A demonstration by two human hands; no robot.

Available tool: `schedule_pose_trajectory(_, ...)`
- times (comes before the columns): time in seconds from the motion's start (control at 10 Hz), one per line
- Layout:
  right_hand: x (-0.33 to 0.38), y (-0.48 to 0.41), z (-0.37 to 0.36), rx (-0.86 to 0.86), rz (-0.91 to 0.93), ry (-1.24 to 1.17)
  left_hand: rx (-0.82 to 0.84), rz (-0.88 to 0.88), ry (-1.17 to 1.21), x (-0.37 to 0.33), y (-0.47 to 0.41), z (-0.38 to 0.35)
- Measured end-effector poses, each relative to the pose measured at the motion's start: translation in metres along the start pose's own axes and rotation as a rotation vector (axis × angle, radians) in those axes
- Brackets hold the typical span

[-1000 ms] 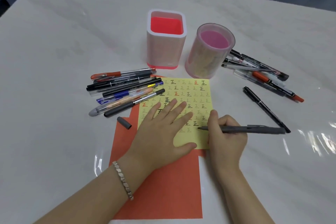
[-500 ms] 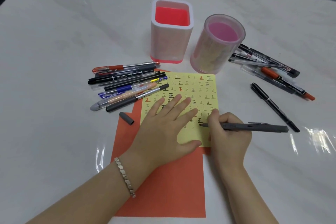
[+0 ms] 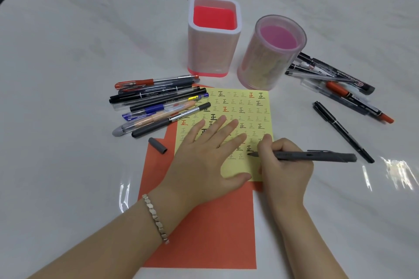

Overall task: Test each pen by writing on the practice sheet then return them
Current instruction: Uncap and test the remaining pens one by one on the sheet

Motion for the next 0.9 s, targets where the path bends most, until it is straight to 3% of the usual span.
schedule_pose_trajectory(0.9,-0.0042,-0.0011,0.0031,-0.013,-0.006,-0.060,-0.014,-0.001,-0.006,-0.0003,-0.0005,0.0011)
Point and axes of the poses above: each hand's wrist, its own y-axis away from the middle knuckle, its own z-axis out of the back of the hand, x = y × z, the point moved 8 cm from there along -y, towards the middle knuckle, and after that the axes turned 12 degrees about -z, right-handed, at the moved point
